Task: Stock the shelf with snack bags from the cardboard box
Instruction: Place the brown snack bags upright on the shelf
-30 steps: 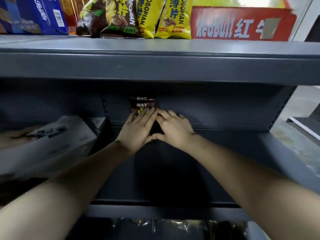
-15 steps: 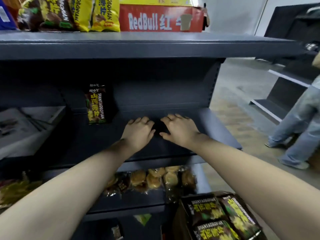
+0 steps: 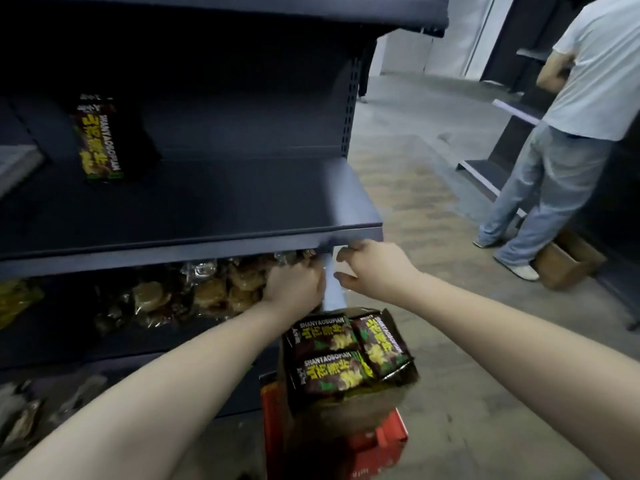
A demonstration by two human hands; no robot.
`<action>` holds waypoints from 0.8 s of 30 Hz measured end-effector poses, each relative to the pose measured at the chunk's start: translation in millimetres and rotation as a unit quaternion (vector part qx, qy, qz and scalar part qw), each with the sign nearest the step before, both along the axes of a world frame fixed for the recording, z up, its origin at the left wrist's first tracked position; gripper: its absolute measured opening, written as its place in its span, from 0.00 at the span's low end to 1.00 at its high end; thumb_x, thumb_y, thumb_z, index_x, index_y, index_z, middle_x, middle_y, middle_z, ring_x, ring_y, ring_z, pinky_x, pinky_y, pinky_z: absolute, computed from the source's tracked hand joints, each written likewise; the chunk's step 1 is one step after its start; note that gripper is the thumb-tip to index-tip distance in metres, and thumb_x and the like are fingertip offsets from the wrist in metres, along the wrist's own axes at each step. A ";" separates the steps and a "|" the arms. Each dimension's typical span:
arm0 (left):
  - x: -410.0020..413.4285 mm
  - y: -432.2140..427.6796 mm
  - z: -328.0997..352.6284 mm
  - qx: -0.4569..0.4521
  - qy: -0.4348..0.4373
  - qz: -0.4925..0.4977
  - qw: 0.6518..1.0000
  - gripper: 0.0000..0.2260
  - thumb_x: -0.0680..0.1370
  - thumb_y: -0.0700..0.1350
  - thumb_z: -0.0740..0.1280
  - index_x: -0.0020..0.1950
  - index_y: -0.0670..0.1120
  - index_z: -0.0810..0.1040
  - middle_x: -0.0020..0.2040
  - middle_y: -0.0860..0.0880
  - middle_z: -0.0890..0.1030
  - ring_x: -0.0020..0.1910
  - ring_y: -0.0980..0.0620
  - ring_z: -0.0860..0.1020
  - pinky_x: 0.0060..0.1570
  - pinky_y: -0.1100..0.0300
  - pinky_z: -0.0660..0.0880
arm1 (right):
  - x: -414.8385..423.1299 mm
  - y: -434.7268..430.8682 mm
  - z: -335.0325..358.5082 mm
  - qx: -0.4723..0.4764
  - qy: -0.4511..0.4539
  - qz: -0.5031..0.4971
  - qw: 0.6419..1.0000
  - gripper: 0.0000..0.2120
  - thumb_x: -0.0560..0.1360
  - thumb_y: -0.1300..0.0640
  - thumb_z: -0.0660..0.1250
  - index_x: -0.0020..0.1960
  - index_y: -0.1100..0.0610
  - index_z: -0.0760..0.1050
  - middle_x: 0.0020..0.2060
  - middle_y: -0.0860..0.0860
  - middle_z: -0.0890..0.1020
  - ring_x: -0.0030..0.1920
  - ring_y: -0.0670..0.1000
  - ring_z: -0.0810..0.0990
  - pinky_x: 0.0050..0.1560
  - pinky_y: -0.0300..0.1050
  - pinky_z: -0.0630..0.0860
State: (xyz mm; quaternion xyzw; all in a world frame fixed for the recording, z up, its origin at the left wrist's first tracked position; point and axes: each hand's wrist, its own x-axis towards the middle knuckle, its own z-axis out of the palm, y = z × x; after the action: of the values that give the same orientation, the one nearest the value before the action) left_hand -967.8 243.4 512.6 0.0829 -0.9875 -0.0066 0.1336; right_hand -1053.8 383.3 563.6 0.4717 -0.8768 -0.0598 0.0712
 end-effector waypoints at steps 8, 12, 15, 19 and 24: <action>18.9 26.1 -75.9 0.059 -0.167 0.022 0.984 0.11 0.81 0.48 0.54 0.54 0.45 0.74 0.49 0.45 0.79 0.47 0.44 0.78 0.45 0.54 0.72 | 1.3 39.7 -83.9 0.053 -0.082 0.003 0.995 0.17 0.76 0.42 0.60 0.56 0.54 0.73 0.49 0.52 0.78 0.51 0.57 0.79 0.39 0.46 0.71; 22.1 26.2 -96.4 0.133 -0.214 0.022 0.967 0.08 0.79 0.46 0.57 0.50 0.44 0.72 0.49 0.45 0.78 0.47 0.44 0.77 0.44 0.54 0.74 | -4.3 49.8 -118.3 0.058 -0.104 -0.004 0.993 0.19 0.76 0.41 0.60 0.58 0.54 0.72 0.54 0.52 0.78 0.56 0.57 0.77 0.47 0.47 0.73; 18.1 23.9 -105.9 0.146 -0.258 0.030 0.955 0.10 0.78 0.48 0.60 0.55 0.43 0.71 0.54 0.44 0.75 0.52 0.44 0.74 0.51 0.49 0.75 | -9.0 54.9 -139.3 0.071 -0.118 -0.023 0.990 0.23 0.76 0.41 0.60 0.64 0.53 0.71 0.61 0.51 0.76 0.62 0.56 0.74 0.55 0.48 0.71; 5.2 22.3 -118.8 0.119 -0.249 0.013 0.961 0.15 0.78 0.48 0.62 0.61 0.43 0.70 0.59 0.43 0.72 0.59 0.43 0.71 0.57 0.48 0.73 | -18.1 61.0 -157.2 0.091 -0.157 -0.066 0.981 0.24 0.77 0.42 0.58 0.67 0.54 0.69 0.61 0.53 0.75 0.63 0.56 0.73 0.57 0.50 0.72; -12.5 24.7 -138.0 0.089 -0.235 -0.015 0.968 0.23 0.77 0.48 0.62 0.71 0.45 0.64 0.67 0.44 0.69 0.66 0.45 0.68 0.63 0.52 0.69 | -27.0 67.8 -180.7 0.082 -0.219 -0.185 0.954 0.20 0.76 0.46 0.62 0.62 0.57 0.68 0.62 0.54 0.71 0.65 0.56 0.69 0.56 0.52 0.72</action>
State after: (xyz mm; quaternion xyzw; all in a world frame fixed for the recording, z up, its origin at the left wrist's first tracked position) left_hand -980.3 268.1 374.6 0.0792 -0.9878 -0.0764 -0.1106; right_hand -1080.7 451.1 382.9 0.3067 -0.9350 -0.0387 -0.1739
